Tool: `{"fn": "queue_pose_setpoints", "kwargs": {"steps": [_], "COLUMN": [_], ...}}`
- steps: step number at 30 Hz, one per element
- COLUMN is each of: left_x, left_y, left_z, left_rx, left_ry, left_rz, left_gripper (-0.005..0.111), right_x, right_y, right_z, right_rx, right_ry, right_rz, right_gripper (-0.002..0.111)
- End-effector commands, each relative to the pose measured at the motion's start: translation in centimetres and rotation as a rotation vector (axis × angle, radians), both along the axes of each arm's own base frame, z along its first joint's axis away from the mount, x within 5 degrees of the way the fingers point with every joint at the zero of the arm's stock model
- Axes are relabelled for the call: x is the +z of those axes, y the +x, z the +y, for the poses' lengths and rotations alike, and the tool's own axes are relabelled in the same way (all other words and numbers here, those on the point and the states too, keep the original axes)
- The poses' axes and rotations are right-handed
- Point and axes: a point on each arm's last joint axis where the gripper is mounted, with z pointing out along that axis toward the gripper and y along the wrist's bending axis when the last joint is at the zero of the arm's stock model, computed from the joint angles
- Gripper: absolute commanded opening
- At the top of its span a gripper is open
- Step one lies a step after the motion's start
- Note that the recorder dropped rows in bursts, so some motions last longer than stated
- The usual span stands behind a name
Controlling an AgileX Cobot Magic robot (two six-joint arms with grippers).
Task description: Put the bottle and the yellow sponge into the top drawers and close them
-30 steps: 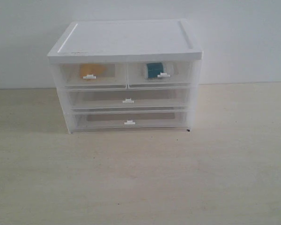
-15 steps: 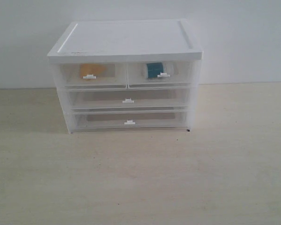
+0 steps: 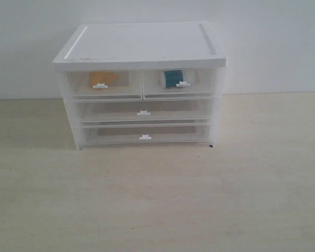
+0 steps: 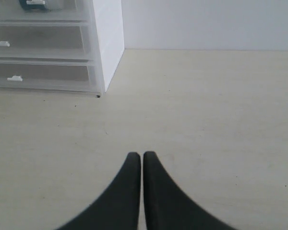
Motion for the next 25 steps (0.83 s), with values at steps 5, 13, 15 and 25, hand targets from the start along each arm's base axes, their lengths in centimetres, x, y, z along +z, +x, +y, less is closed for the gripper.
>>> {"fn": "queue_pose_setpoints", "kwargs": {"steps": [5,13,15,25], "left_x": [-0.1,-0.1,-0.1,-0.1], "left_y": [-0.01,-0.01,-0.01,-0.01], "left_z": [0.0,0.0,0.0,0.0], "left_rx": [0.003,0.003,0.003,0.003], "left_ry": [-0.005,-0.005,-0.005,-0.005], "left_rz": [0.0,0.0,0.0,0.0], "left_gripper": [0.004,0.004,0.004,0.004], "right_x": [0.05,0.05,0.05,0.05], "right_y": [-0.02,-0.02,-0.02,-0.02], "right_z": [-0.02,-0.02,-0.02,-0.02], "right_rx": [0.0,0.0,0.0,-0.001], "right_ry": [-0.005,-0.005,-0.005,-0.003], "right_rz": [-0.009,-0.009,-0.009,-0.008], "right_gripper": [0.0,0.0,0.0,0.0]}}
